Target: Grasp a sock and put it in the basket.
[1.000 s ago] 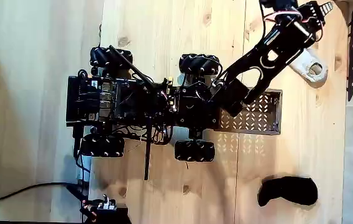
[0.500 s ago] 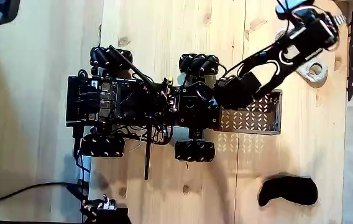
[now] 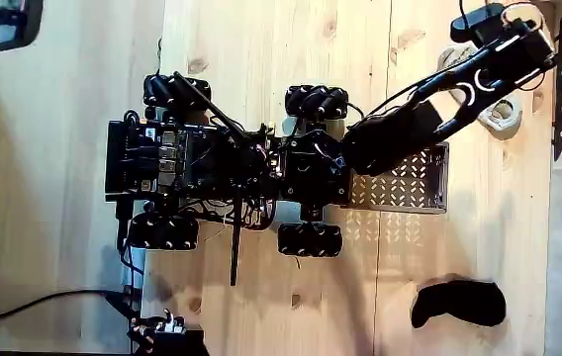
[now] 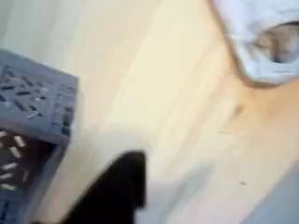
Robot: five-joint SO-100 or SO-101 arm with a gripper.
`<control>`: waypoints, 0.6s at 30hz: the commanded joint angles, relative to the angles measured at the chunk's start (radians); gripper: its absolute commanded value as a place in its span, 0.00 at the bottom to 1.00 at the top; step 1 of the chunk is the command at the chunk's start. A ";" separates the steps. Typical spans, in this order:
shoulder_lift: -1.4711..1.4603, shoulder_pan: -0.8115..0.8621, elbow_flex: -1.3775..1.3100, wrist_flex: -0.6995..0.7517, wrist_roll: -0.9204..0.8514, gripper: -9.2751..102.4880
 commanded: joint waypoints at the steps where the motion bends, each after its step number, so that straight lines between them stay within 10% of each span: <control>1: -0.046 -0.015 -0.018 -0.011 -0.014 0.49; 18: -0.469 -0.048 -0.026 -0.305 -0.104 0.53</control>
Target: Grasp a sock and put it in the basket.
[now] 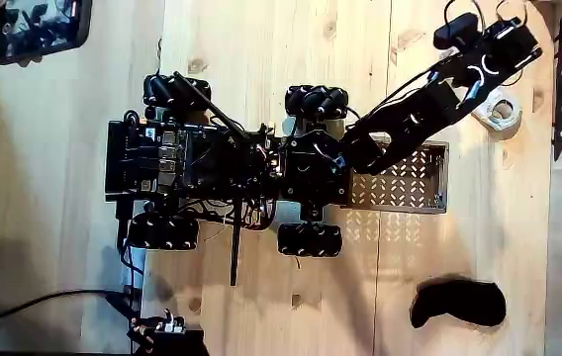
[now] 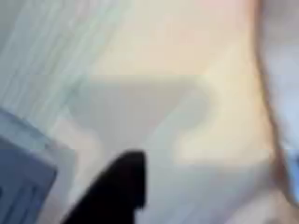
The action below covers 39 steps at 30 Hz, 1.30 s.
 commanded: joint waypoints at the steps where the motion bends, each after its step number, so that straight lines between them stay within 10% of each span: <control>1: -0.037 -0.003 -0.031 -0.052 -0.017 0.53; 39: -0.371 -0.091 -0.034 -0.287 -0.087 0.53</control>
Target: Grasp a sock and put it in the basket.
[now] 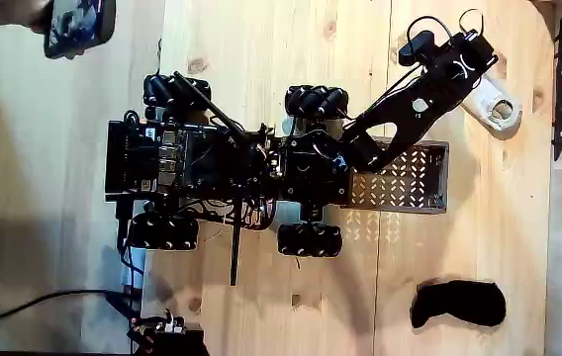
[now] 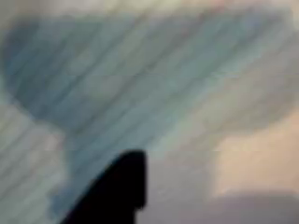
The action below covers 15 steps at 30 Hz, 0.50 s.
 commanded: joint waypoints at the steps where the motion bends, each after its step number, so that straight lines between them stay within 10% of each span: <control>1: 0.008 -0.014 -0.025 -0.006 -0.015 0.53; 15: 0.057 -0.061 -0.026 -0.103 -0.011 0.53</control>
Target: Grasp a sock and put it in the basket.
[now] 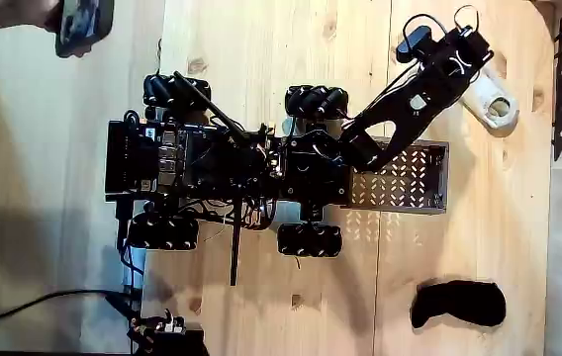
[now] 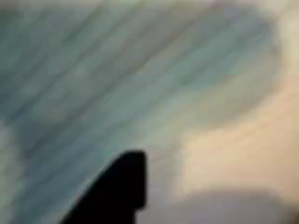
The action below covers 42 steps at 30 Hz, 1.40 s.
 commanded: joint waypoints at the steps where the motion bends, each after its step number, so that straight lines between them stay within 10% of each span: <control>1: 0.060 -0.028 -0.028 -0.021 0.014 0.53; 17: 0.003 -0.031 -0.028 -0.083 0.021 0.22; 26: 0.179 -0.041 -0.028 -0.008 0.067 0.57; 42: -0.137 -0.103 -0.434 0.106 0.075 0.61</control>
